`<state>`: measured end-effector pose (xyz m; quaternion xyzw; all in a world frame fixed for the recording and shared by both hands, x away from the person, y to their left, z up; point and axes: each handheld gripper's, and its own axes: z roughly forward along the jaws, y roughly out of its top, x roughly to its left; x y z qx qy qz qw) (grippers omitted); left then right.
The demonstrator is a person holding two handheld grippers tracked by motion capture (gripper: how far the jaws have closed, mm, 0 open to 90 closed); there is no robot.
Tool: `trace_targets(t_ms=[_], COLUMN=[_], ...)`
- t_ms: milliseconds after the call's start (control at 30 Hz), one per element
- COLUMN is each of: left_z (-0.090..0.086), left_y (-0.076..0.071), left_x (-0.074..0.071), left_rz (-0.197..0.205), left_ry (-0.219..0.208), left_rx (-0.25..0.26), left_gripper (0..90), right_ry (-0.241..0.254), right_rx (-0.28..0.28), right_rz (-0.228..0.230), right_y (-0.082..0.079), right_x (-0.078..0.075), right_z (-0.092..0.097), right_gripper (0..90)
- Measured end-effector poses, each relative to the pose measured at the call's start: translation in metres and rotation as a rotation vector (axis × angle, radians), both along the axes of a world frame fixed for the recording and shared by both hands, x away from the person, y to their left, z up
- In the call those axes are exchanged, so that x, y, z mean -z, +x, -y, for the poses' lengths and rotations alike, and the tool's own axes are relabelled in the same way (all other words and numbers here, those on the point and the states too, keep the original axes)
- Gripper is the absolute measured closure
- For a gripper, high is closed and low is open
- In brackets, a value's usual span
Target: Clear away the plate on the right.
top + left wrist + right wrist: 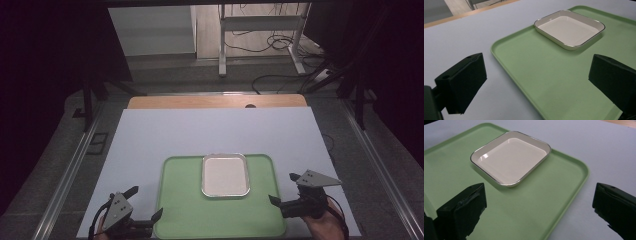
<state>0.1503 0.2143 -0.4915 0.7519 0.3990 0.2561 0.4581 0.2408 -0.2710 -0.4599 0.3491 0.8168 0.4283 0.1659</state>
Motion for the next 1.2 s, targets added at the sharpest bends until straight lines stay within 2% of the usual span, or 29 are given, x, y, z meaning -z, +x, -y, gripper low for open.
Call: trace_targets(t_ms=[133, 467, 867, 1200], left_z=[0.0, 0.0, 0.0, 0.001], left_y=[0.0, 0.0, 0.0, 0.0], left_x=[0.0, 0.0, 0.001, 0.001], left_rz=[-0.001, 0.0, -0.001, 0.0], left_ry=[0.002, 0.004, 0.006, 0.01], left_rx=[0.0, -0.001, -0.004, -0.003], left_gripper=[1.3, 1.3, 1.3, 1.3], right_ry=[0.007, 0.008, -0.035, -0.053], right_rx=[0.026, 0.069, 0.107, 0.107], right_rz=[0.019, 0.028, 0.007, -0.012], right_y=[-0.003, -0.006, -0.009, -0.006], right_x=[-0.002, 0.0, 0.012, 0.017], right_z=[0.009, 0.024, 0.039, 0.038], right_gripper=[0.0, 0.0, 0.0, 0.0])
